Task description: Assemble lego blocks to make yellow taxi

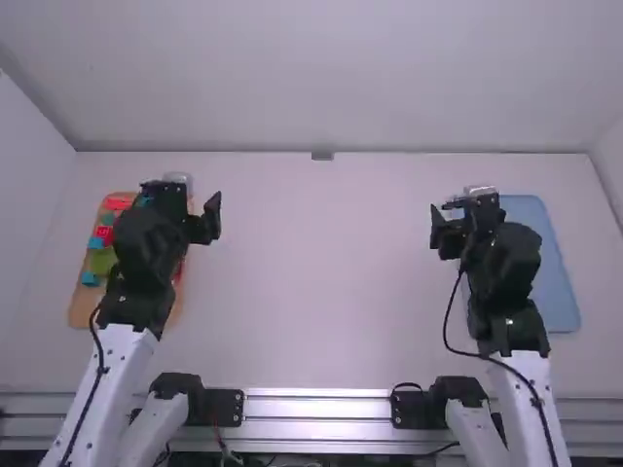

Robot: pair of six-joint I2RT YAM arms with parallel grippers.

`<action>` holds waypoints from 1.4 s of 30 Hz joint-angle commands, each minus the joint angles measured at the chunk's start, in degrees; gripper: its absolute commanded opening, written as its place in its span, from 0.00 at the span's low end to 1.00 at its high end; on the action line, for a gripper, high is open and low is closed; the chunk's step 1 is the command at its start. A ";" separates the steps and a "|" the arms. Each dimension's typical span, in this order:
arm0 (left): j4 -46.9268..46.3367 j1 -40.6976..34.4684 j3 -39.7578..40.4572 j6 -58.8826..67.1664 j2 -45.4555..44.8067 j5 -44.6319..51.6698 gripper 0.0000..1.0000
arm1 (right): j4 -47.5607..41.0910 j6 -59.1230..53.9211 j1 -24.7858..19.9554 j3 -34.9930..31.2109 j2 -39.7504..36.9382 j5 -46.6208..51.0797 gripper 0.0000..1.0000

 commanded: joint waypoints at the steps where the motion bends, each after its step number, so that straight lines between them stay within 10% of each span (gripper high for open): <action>1: 0.32 0.16 -2.76 -0.38 -3.48 -4.58 0.74 | 2.24 5.41 -0.10 -3.01 -3.49 5.02 0.73; 26: 0.32 0.16 -34.25 -0.38 -34.97 -4.58 0.19 | 6.50 8.91 -0.10 -34.14 -34.63 5.02 0.18; 42: 0.32 0.16 -41.69 -0.38 -47.01 -4.58 0.00 | 6.50 8.91 -0.10 -41.50 -44.82 5.02 0.00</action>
